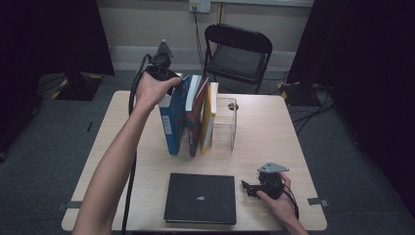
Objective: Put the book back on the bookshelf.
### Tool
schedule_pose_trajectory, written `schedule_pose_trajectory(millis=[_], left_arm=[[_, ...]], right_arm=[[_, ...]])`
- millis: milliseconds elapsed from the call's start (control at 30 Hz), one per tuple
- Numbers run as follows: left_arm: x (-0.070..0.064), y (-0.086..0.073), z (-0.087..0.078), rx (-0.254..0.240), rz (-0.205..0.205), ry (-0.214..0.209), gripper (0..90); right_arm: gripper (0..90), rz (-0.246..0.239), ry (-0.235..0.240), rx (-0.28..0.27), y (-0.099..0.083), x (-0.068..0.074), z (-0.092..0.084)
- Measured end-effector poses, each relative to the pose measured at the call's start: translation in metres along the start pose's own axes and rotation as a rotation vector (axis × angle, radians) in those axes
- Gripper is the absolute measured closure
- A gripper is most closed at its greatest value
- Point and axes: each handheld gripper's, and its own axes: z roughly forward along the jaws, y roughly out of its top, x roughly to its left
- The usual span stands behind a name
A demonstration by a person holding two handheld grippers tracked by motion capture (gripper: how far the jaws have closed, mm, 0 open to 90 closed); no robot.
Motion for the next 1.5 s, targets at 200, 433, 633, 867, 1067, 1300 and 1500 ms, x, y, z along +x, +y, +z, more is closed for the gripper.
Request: schedule_pose_trajectory(millis=[200,433,633,867,1067,1300,1500], left_arm=[[0.003,-0.009,-0.023,-0.151,0.062,-0.061,31.6],[0.005,-0.023,-0.033,-0.240,0.119,-0.051,35.2],[0.005,-0.041,-0.040,-0.347,0.155,-0.070,40.1],[0.013,-0.076,-0.047,-0.429,0.205,-0.065,39.9],[0.024,-0.102,-0.052,-0.502,0.213,-0.081,36.5],[0.026,-0.131,-0.049,-0.542,0.231,-0.050,33.8],[0.031,-0.163,-0.046,-0.574,0.256,-0.077,31.1]], right_arm=[[13.4,0.000,0.000,0.000,0.000,0.000,0.000],[13.4,0.001,-0.001,0.000,0.000,0.000,0.000],[13.4,0.003,-0.002,0.000,0.000,0.000,0.000],[13.4,0.002,-0.002,0.001,0.000,0.000,0.000],[13.3,0.004,-0.005,0.001,0.000,0.000,0.000],[13.3,0.006,-0.005,0.004,0.001,0.001,0.001],[13.4,0.006,-0.005,0.004,0.001,0.001,0.001]])
